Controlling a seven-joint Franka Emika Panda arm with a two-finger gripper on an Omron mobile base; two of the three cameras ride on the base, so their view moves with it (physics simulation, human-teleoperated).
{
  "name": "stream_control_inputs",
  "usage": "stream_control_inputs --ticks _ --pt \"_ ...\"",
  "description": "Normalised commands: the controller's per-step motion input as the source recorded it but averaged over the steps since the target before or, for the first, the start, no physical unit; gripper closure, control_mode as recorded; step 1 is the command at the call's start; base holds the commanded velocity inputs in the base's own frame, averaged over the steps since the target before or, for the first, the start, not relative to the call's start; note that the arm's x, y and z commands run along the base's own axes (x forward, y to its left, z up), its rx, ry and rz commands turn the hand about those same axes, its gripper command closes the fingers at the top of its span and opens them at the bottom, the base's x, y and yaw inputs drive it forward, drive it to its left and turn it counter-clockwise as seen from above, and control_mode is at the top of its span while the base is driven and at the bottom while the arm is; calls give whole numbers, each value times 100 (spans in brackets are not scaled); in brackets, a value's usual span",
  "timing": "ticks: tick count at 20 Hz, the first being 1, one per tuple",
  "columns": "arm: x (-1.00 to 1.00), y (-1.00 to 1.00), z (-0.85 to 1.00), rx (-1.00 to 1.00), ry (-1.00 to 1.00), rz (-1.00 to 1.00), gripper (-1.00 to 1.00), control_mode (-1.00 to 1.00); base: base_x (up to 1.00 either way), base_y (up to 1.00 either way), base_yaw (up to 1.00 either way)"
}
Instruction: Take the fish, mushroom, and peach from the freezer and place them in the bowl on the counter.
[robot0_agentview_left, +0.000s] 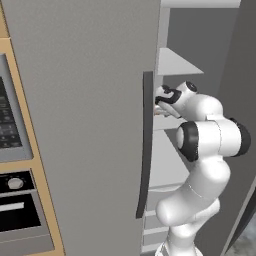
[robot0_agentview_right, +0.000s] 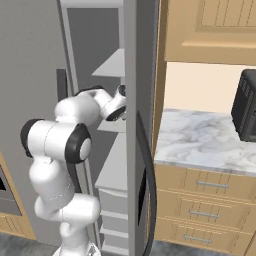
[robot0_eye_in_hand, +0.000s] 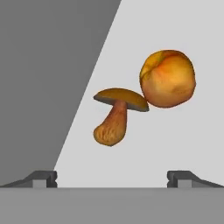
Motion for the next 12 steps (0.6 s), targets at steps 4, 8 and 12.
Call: stream_control_inputs --ticks 4,8,12 --pt "36 13 -17 1 0 0 -100 -100 0 0 0" --pt "50 10 -14 2 0 0 -100 -100 0 0 0" --pt "39 9 -28 1 0 0 -100 -100 0 0 0"
